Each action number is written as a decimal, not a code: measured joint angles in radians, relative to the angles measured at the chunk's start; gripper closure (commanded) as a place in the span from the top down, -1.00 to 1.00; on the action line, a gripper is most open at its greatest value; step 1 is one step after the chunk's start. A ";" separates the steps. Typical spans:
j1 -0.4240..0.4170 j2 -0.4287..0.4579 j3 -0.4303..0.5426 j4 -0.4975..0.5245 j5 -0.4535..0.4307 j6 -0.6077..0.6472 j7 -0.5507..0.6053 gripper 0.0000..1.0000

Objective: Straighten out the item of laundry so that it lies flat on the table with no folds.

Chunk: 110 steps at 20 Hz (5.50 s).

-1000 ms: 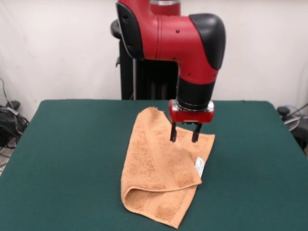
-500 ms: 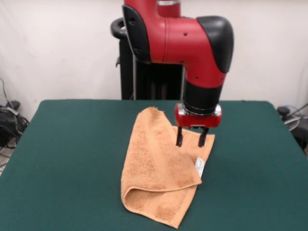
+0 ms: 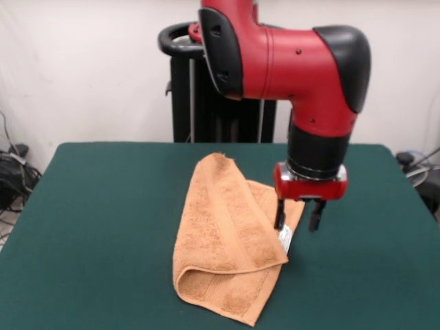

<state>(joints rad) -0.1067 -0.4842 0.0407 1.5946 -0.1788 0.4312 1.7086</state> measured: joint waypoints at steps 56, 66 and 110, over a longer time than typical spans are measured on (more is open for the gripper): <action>-0.028 0.084 0.000 -0.120 0.007 0.001 0.000 1.00; -0.035 0.115 0.000 -0.096 0.008 -0.060 0.000 1.00; -0.076 0.102 0.000 -0.093 0.008 -0.074 0.000 1.00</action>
<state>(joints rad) -0.1823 -0.3822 0.0410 1.5017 -0.1710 0.3572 1.7086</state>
